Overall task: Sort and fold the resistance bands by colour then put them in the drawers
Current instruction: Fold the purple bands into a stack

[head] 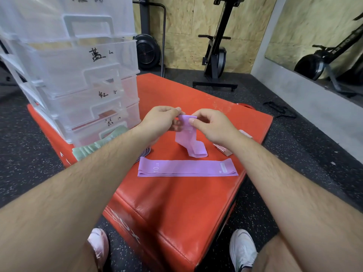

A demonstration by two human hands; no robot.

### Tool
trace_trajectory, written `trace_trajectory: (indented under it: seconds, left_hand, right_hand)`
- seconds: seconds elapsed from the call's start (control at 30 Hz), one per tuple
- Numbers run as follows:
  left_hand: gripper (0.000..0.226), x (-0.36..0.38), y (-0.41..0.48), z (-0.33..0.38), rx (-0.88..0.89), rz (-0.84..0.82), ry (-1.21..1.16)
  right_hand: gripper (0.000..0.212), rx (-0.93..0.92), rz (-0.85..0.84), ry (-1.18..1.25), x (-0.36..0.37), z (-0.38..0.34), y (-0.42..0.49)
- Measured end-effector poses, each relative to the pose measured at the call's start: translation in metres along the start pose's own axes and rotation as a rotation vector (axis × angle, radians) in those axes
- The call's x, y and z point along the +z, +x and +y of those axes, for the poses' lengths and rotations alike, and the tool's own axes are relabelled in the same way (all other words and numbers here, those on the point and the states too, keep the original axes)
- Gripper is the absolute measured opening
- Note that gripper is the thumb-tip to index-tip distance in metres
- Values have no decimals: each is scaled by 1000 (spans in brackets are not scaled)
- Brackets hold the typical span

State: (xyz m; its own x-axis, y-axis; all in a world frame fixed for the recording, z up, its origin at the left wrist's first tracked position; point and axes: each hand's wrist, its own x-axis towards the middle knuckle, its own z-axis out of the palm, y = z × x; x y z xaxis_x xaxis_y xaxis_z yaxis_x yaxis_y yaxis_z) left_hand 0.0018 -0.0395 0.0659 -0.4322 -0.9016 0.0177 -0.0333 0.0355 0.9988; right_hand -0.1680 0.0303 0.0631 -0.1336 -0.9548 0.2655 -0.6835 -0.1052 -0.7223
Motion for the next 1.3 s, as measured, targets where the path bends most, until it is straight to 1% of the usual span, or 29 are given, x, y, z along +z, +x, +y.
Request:
trace_trajectory:
  seconds: [0.07, 0.13, 0.2, 0.3, 0.33, 0.43, 0.53, 0.63, 0.73, 0.87, 0.97, 1.07, 1.2, 1.3]
  left_hand:
    - [29, -2, -3, 4, 55, 45, 195]
    - [31, -1, -7, 5, 104, 66, 296]
    - [29, -2, -8, 4, 177, 30, 307]
    - [14, -3, -8, 3, 270, -7, 315]
    - [12, -4, -7, 3, 280, 0, 301]
    - [11, -4, -6, 4, 294, 30, 290]
    - [16, -5, -9, 7, 312, 14, 354]
    - [16, -4, -12, 13, 346, 5, 421]
    - [14, -5, -15, 20, 407, 34, 355]
    - [14, -9, -16, 25, 409, 85, 213]
    - [15, -16, -17, 26, 363, 145, 114]
    - [14, -23, -22, 27, 317, 208, 42]
    - [14, -39, -26, 26, 216, 321, -73]
    - [16, -54, -29, 21, 151, 391, -80]
  right_hand:
    - [11, 18, 10, 59, -1, -1, 0]
    - [11, 38, 2, 102, -2, -1, 1]
    - [10, 49, -17, 144, -2, -2, 2]
    - [3, 50, -48, 253, -2, -2, 2]
    - [5, 57, -62, 290, -1, -2, 2]
    - [12, 74, -100, 293, 4, -2, 0]
    - [22, 55, -114, 275, 7, -2, 0]
    - [22, 22, -112, 306, 8, -8, 1]
    - [28, 14, -126, 389, 9, -13, 1]
    - [22, 57, -149, 348, 13, -10, 0]
    - [20, 97, -174, 347, 9, -9, -2]
    - [17, 112, -243, 353, 0, -5, -5]
    - [24, 159, -339, 240, -17, 3, -12]
    - [26, 215, -385, 128, -31, 12, -18]
